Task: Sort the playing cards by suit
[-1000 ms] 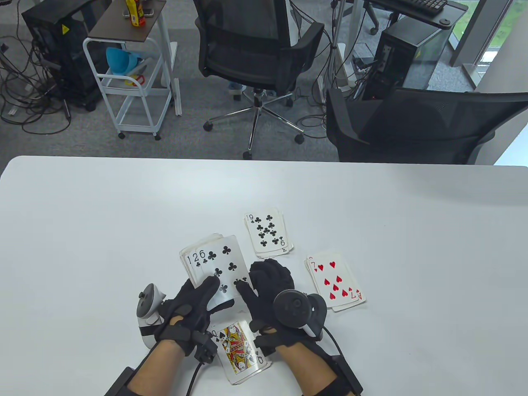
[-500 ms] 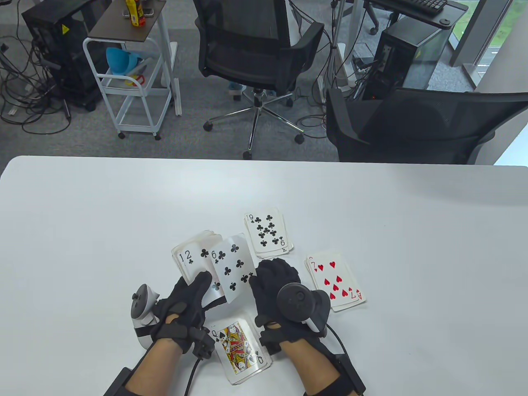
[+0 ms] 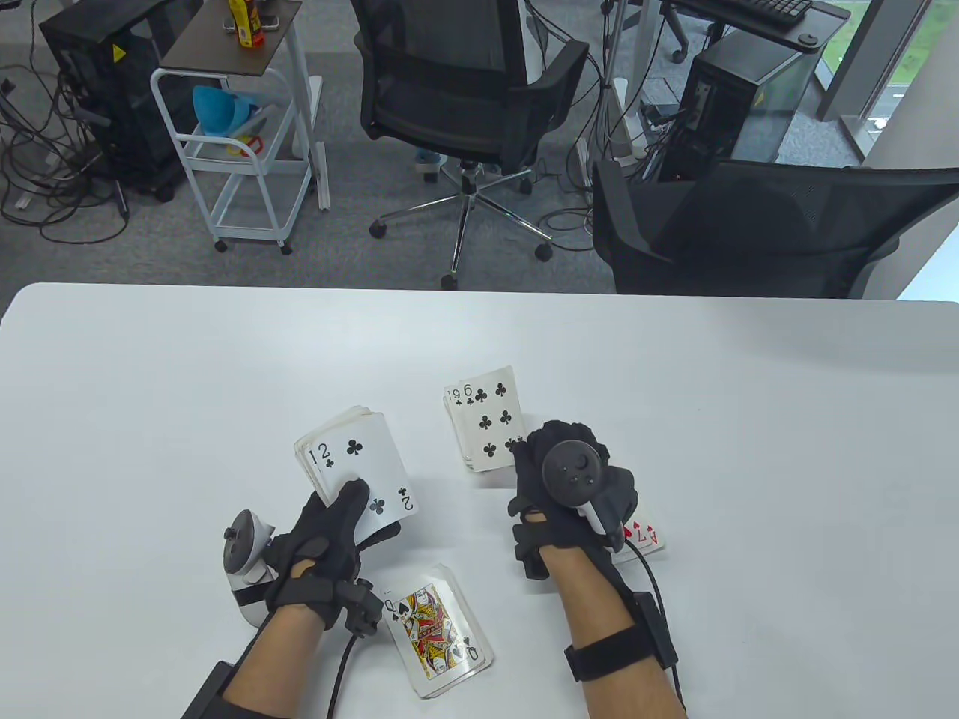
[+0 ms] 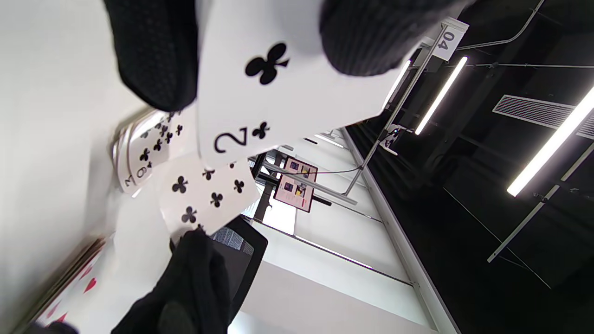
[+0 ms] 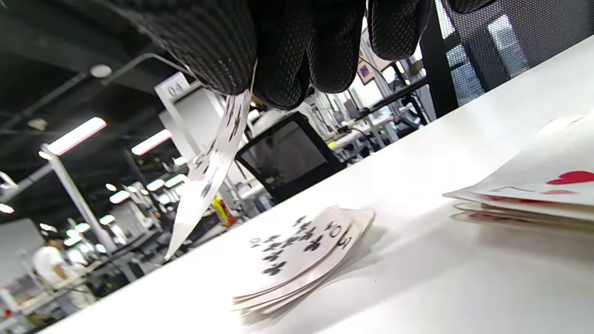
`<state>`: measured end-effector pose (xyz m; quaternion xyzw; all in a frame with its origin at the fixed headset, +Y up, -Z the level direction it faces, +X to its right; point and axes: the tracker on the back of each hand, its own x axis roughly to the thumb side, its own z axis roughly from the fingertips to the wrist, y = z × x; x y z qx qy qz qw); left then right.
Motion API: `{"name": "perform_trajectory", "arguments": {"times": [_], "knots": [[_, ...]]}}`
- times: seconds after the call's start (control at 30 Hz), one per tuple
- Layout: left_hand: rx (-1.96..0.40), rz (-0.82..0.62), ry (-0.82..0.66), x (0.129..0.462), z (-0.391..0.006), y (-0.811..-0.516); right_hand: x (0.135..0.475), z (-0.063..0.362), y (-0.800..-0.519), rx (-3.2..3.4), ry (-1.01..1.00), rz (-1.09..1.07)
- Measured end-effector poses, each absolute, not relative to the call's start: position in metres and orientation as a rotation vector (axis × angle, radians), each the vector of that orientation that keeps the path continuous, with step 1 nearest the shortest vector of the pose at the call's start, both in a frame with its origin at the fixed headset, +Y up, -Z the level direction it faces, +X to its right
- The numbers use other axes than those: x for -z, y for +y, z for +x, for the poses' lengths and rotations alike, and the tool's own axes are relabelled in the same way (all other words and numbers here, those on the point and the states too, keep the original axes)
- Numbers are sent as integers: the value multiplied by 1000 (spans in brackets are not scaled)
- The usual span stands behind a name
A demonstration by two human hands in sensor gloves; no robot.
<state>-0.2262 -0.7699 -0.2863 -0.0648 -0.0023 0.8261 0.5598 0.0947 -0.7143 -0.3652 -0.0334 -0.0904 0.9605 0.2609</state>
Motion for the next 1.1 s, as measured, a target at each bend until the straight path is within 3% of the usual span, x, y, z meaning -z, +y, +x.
{"name": "perform_trajectory", "arguments": {"times": [0.13,0.33,0.53,0.8,1.0,1.1], "knots": [[-1950,-150,-9,287,-228,-769,400,77,-715,-2694,-59,-91],[-1927,-139,-12,288,-229,-767,430,50,-732,-2969,60,-168],[-1905,-133,9,289,-231,-770,432,40,-748,-3161,-31,-218],[-1905,-154,-23,288,-224,-769,404,43,-721,-3015,-194,-58],[-1888,-176,-40,287,-218,-770,346,42,-698,-2618,-309,201],[-1878,-185,-42,286,-217,-771,321,39,-701,-2406,-257,360]]}}
